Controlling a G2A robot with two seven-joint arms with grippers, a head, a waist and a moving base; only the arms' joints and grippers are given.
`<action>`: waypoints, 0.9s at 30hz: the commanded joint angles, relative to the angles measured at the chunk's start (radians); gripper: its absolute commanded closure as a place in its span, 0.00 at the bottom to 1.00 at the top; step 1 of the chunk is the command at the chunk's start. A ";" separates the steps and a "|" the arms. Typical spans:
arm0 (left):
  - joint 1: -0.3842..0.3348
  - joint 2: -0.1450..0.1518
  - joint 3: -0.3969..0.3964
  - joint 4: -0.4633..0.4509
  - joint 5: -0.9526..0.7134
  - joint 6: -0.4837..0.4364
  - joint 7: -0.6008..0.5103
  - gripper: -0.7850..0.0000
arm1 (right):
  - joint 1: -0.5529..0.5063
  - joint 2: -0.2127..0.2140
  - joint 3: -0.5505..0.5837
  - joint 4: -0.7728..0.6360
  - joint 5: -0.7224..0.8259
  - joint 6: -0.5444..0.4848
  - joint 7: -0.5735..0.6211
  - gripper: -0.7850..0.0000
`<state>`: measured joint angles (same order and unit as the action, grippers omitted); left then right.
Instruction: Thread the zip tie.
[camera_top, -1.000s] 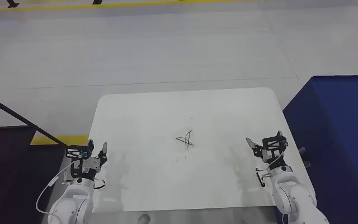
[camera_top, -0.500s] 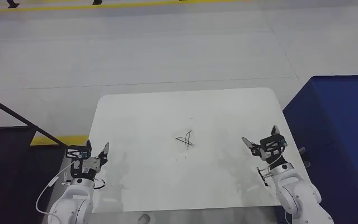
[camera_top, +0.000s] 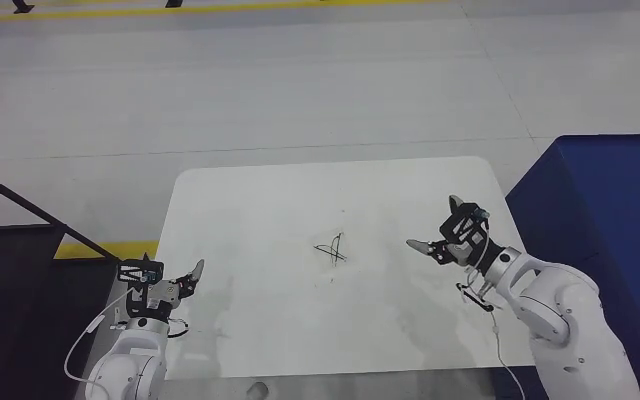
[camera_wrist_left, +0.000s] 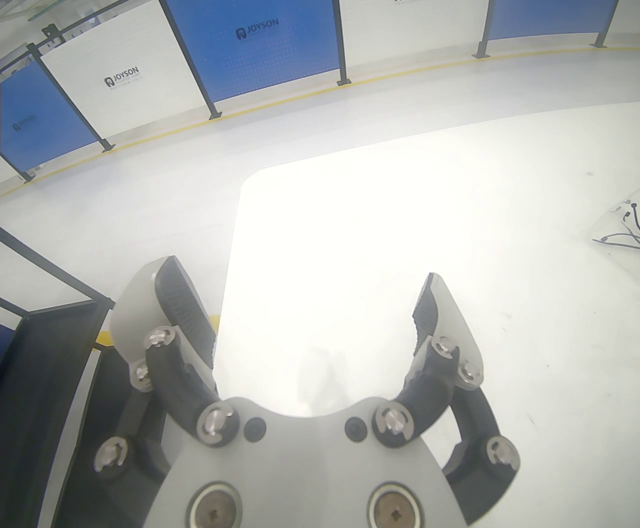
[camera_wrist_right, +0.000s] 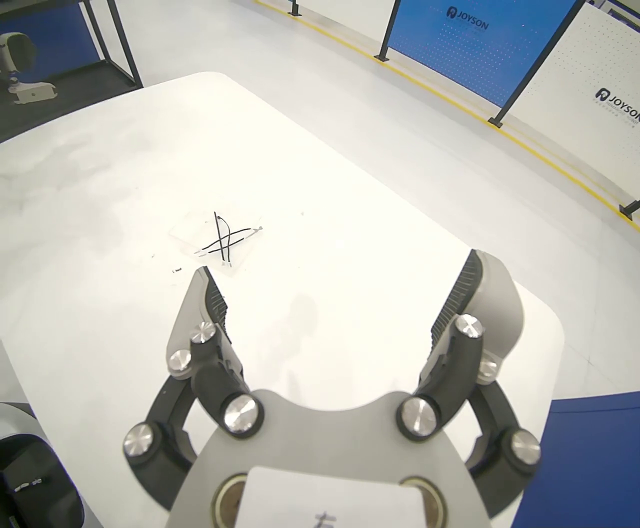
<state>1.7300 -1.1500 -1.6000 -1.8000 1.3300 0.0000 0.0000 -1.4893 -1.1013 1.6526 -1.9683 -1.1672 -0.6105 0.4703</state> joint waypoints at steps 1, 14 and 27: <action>0.000 0.000 0.000 0.000 0.000 0.000 0.000 0.00 | -0.001 0.000 0.000 -0.001 0.003 0.001 0.000 0.00; 0.000 0.000 0.000 0.000 0.000 0.000 0.000 0.00 | 0.181 0.006 -0.103 0.125 0.265 -0.113 0.229 0.00; 0.000 0.000 0.000 0.000 0.000 0.000 0.000 0.00 | 0.642 -0.021 -0.440 0.465 0.631 -0.115 0.613 0.00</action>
<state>1.7300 -1.1500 -1.6000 -1.8000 1.3300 0.0000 0.0000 -0.8454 -1.1224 1.2106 -1.5013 -0.5325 -0.7254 1.0852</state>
